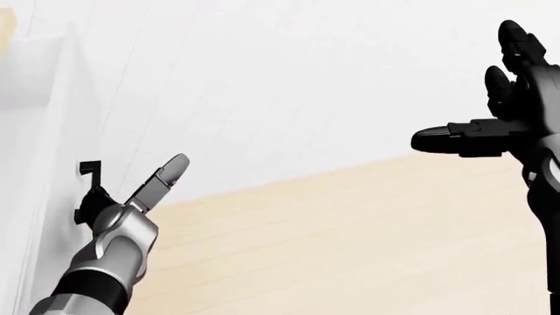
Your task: Close the right drawer.
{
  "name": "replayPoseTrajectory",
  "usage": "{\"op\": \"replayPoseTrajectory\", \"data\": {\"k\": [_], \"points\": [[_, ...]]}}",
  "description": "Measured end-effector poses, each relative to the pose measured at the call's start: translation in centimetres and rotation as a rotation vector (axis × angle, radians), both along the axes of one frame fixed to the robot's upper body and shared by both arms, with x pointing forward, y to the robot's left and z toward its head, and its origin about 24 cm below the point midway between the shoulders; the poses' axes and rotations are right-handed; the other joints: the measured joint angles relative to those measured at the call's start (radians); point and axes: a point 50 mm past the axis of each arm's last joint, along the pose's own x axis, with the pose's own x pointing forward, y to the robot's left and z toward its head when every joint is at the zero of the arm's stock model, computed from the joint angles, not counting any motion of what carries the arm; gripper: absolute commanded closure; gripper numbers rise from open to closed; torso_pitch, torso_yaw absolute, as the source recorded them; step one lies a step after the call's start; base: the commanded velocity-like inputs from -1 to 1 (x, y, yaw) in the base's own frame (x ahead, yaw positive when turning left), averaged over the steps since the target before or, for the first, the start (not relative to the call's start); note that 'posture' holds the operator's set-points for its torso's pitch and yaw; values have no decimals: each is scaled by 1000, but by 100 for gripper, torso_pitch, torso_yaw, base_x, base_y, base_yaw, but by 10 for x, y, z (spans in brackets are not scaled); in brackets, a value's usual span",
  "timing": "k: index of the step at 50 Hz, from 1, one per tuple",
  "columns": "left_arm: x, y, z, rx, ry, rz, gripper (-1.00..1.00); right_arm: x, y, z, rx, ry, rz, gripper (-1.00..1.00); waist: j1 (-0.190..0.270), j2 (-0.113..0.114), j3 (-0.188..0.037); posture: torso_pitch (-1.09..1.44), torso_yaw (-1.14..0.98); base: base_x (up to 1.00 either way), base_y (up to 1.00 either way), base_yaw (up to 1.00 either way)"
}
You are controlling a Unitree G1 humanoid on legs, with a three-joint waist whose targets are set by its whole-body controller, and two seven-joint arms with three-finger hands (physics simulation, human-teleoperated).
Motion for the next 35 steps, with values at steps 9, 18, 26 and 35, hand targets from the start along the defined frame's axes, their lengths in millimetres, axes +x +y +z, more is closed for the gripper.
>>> {"op": "replayPoseTrajectory", "data": {"k": [9,18,26,35], "points": [[-1,9,-1,1,-6,22,-100,1,1,-4,0,15,-2,-100,1,6,2,0,0,0,0,0],[-3,16,-2,1,-6,42,-100,1,0,4,-3,1,-3,-100,3,10,0,0,0,0,0,0],[-5,25,-4,-1,-12,62,-100,1,1,-2,-1,13,-1,-100,2,12,-2,0,0,0,0,0],[-9,37,-7,-8,-20,86,-100,1,1,-2,-3,11,-1,-100,2,18,-2,0,0,0,0,0]]}}
